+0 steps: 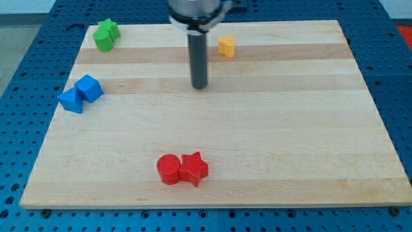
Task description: Push the green circle alongwith green starslightly upwards
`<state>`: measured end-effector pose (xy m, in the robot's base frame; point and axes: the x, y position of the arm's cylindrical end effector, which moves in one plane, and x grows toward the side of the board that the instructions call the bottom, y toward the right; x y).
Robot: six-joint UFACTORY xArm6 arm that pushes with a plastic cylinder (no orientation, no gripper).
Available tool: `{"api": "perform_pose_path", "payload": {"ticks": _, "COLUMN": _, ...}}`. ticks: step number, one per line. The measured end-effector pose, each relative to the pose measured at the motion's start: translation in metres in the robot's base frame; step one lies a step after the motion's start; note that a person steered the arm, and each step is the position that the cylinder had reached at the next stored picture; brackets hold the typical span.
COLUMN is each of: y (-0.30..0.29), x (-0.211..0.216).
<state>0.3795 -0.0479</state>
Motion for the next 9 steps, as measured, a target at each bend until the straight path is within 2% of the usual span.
{"api": "perform_pose_path", "payload": {"ticks": 2, "y": -0.089, "x": -0.026}}
{"api": "perform_pose_path", "payload": {"ticks": 4, "y": -0.180, "x": -0.103}}
{"api": "perform_pose_path", "payload": {"ticks": 5, "y": -0.237, "x": -0.114}}
{"api": "perform_pose_path", "payload": {"ticks": 6, "y": -0.256, "x": -0.107}}
{"api": "perform_pose_path", "payload": {"ticks": 9, "y": -0.242, "x": -0.124}}
